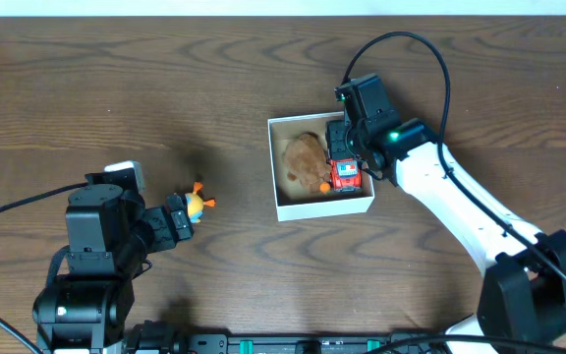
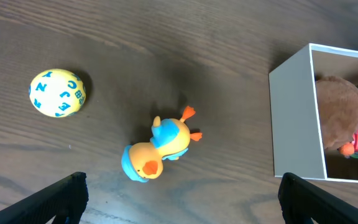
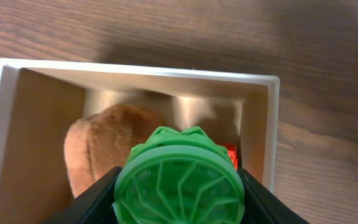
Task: Pack container
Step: 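Place the green wheel toy into the box and withdraw right gripper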
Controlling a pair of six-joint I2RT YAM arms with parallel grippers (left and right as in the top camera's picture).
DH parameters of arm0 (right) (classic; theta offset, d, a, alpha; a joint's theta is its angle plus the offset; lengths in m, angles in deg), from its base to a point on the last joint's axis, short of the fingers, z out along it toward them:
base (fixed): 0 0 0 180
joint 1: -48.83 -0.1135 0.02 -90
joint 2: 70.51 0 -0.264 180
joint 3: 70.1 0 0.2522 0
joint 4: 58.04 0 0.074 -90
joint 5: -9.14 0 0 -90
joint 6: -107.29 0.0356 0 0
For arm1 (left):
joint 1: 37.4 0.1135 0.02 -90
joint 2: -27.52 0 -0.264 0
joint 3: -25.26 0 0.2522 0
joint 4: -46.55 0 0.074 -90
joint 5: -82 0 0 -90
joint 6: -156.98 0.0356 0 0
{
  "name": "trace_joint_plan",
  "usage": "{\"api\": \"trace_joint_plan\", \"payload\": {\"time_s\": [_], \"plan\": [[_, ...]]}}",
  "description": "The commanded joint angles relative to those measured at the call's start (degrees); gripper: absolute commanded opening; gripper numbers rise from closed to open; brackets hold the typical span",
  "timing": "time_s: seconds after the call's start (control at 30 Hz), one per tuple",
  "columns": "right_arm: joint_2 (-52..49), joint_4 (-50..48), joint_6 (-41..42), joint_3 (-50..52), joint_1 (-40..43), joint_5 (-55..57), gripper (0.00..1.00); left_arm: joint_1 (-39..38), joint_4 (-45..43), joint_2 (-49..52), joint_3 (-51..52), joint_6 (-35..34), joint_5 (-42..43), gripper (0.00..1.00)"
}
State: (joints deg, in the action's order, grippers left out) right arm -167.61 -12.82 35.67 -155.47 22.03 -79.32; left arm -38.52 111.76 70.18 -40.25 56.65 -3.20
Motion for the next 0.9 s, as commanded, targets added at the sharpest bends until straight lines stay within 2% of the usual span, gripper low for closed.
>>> {"api": "trace_joint_plan", "payload": {"time_s": [0.0, 0.23, 0.33, 0.37, 0.63, 0.77, 0.87], "plan": [[-0.04, -0.44, -0.9, -0.31, 0.28, 0.55, 0.56, 0.2, 0.2, -0.04, -0.98, -0.09, 0.59, 0.98], [-0.04, -0.5, -0.9, -0.31, 0.28, 0.52, 0.6, 0.2, 0.24, -0.04, -0.98, -0.07, 0.59, 0.98], [-0.04, -0.68, -0.9, -0.31, 0.28, 0.55, 0.65, 0.2, 0.24, -0.04, -0.98, -0.07, 0.59, 0.98], [-0.04, -0.85, -0.92, -0.31, 0.28, 0.55, 0.7, 0.2, 0.24, -0.04, -0.98, -0.09, 0.59, 0.98], [0.48, -0.52, -1.29, -0.59, 0.66, 0.63, 0.73, 0.2, 0.42, -0.04, -0.98, -0.07, 0.59, 0.98], [3.82, 1.51, 1.7, -1.25, 3.93, 2.49, 0.77, 0.2, 0.42, -0.04, -0.98, -0.07, 0.59, 0.98], [7.8, 4.83, 3.48, -1.46, 9.86, 2.86, 0.83, 0.2, 0.42, -0.04, -0.98, -0.07, 0.59, 0.98]]}}
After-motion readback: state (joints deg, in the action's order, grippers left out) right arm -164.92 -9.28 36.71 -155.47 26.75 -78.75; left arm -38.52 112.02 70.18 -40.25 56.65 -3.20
